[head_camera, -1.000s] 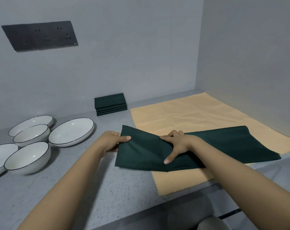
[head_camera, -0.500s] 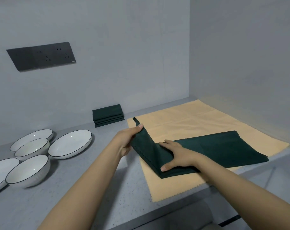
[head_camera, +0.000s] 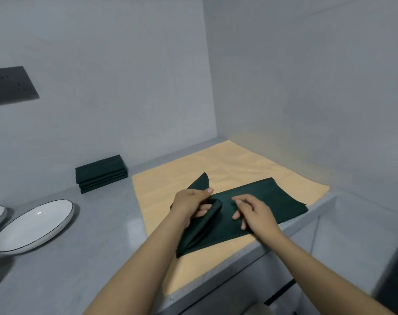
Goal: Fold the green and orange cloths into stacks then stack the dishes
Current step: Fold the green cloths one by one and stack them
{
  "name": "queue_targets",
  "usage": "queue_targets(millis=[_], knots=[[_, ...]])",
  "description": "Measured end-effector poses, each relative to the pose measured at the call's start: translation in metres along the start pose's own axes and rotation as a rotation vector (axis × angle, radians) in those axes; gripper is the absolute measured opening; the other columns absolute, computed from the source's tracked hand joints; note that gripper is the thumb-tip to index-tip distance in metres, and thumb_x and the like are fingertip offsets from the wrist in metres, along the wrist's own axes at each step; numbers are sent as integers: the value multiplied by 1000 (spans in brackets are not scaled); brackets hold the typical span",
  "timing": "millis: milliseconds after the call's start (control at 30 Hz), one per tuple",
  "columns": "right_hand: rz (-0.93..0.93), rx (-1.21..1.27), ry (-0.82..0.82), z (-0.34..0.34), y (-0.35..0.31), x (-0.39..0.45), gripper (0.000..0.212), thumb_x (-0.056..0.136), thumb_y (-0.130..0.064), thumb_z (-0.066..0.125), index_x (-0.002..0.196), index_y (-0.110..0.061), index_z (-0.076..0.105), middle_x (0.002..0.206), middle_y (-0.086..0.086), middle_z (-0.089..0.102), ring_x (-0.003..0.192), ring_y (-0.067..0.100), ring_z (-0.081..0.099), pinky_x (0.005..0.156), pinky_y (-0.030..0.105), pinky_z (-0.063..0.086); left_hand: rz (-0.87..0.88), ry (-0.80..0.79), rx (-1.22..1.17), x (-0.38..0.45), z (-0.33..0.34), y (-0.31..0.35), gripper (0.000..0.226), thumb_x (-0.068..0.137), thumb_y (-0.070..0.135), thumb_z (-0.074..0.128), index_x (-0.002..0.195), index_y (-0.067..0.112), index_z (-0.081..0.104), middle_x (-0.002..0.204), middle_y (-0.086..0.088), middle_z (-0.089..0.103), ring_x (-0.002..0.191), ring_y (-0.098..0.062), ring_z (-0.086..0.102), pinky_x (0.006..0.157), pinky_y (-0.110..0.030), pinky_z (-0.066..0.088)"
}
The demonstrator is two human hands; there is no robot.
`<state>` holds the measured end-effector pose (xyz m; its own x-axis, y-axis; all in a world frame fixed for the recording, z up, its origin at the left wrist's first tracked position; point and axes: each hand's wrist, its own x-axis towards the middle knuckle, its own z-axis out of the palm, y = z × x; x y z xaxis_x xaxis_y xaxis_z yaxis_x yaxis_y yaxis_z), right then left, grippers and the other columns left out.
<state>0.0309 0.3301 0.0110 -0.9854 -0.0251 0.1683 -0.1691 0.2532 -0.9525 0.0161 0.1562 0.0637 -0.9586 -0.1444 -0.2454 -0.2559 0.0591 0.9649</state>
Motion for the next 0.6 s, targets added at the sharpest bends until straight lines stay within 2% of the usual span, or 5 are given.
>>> queue_targets(millis=[234,367,467,534,601], knots=[[27,-55,-68,1,4,-2,16,94,-40,48,102,-32,59,65,-2,60,51,10,53,54,18,43,12,-16,131,10,23,-21,23,84,29,72,82,7,63,74,-7,66,56,-13,62,44,-19,49],[-23,-250,-83,2,9,0,21,86,-29,61,106,-36,56,58,-7,56,61,10,57,65,29,47,182,114,282,13,18,-25,21,89,30,64,79,11,66,73,-1,65,61,-12,60,49,-17,43],[-35,-324,-110,2,10,0,27,81,-19,60,99,-39,58,60,-9,58,63,7,57,66,28,48,461,277,714,17,4,-31,17,92,26,55,93,19,70,91,6,65,91,-13,58,72,-22,43],[-50,-351,-130,2,10,-1,26,80,-17,60,93,-39,61,57,-11,56,59,4,53,62,25,45,536,233,987,23,-5,-38,29,95,29,48,118,25,64,126,2,58,121,-18,47,99,-31,34],[-63,-374,-140,2,11,-1,26,79,-16,59,89,-40,62,55,-11,54,57,3,51,59,22,42,484,111,1176,28,-10,-45,43,99,37,38,140,29,45,153,-3,32,142,-21,23,114,-35,13]])
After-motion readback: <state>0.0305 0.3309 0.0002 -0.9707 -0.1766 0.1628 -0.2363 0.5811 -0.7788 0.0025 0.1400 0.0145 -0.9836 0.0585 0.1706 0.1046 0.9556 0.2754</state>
